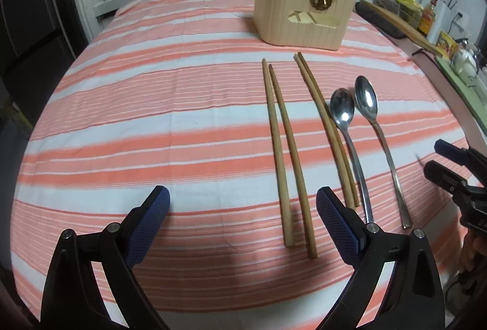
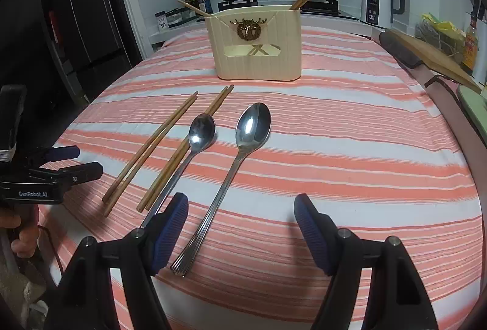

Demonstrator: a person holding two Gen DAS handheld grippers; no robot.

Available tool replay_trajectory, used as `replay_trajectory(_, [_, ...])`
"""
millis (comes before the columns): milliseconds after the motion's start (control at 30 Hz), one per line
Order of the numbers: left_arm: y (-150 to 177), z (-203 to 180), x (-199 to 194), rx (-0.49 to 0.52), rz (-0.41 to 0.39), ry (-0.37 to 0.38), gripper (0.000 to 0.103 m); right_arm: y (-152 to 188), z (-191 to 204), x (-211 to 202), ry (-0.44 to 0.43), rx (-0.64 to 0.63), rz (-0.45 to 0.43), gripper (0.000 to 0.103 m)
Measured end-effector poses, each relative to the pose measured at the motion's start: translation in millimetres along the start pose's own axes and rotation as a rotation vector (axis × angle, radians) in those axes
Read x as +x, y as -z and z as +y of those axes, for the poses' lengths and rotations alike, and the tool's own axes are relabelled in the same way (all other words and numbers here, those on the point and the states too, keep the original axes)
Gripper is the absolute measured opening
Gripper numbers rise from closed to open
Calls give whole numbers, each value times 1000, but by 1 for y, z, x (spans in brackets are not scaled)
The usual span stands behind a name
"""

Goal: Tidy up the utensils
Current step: 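Close the left tool on a wooden chopstick while the right tool grasps a steel spoon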

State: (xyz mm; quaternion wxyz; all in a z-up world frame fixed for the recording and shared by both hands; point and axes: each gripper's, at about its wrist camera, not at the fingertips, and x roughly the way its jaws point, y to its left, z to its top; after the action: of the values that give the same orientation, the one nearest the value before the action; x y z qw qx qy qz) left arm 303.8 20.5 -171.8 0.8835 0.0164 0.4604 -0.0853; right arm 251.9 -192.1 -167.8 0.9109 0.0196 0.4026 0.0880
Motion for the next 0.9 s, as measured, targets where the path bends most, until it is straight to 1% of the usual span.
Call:
replay_trajectory(100, [-1,0,10,12,15,-11,97,0,1,-2,19,-14,-4,74])
replay_trajectory(233, [0,1,20,26,32,-52,95,-4,0,0,23,-14,-1,73])
replay_trajectory(367, [0,4,23,14,39,-45,91,-8,6,8,18,-27,8,73])
replay_trajectory(467, [-1,-1,28,30,42,-55,89,-12,12,20,13,-37,24,72])
replay_trajectory(500, [-1,-3,28,37,38,-60,89,-14,13,25,14,-37,35,71])
replay_trajectory(567, [-2,-3,28,39,34,-57,86,-15,15,35,14,-29,59,61])
replay_trajectory(667, [-2,-2,26,22,27,-40,73,-16,18,47,28,-33,91,61])
replay_trajectory(700, [-2,-2,26,21,21,-38,65,-16,19,50,34,-38,99,61])
replay_trajectory(733, [-2,-4,25,22,15,-36,54,-16,21,53,39,-45,113,61])
replay_trajectory(767, [-2,-6,24,24,10,-33,48,-16,22,56,43,-53,124,61])
replay_trajectory(833, [-1,-7,23,18,2,-28,27,-16,26,59,61,-80,131,61])
replay_trajectory(867, [-1,-8,23,9,-2,-27,20,-16,28,59,73,-92,130,59])
replay_trajectory(900, [-1,-7,23,-4,-4,-21,8,-16,29,59,86,-101,127,55])
